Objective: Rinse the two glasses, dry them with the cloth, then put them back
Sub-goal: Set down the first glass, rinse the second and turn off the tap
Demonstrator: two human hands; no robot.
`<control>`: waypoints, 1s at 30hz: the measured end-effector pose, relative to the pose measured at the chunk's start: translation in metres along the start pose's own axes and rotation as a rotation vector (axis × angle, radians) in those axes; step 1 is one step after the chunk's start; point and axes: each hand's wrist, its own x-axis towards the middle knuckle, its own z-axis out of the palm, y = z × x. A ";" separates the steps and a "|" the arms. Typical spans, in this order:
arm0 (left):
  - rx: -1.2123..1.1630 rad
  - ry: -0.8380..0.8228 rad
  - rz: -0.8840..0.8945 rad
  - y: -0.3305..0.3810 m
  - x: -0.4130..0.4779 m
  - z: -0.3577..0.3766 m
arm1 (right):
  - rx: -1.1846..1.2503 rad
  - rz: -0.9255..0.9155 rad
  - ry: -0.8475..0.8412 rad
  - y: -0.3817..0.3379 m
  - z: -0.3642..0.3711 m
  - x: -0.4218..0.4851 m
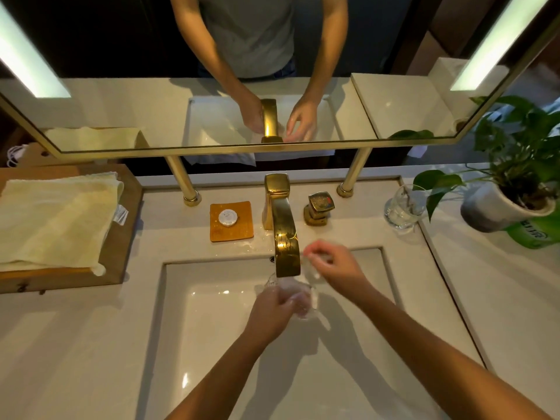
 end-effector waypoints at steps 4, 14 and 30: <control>-0.425 0.009 -0.260 0.002 -0.005 0.001 | -0.443 -0.239 0.149 -0.018 -0.032 0.043; -0.920 -0.012 -0.518 -0.010 0.001 0.000 | -0.975 -0.214 0.009 -0.043 -0.043 0.089; -1.421 -0.092 -0.663 -0.027 -0.014 0.006 | -0.934 -0.099 -0.258 -0.027 -0.039 0.047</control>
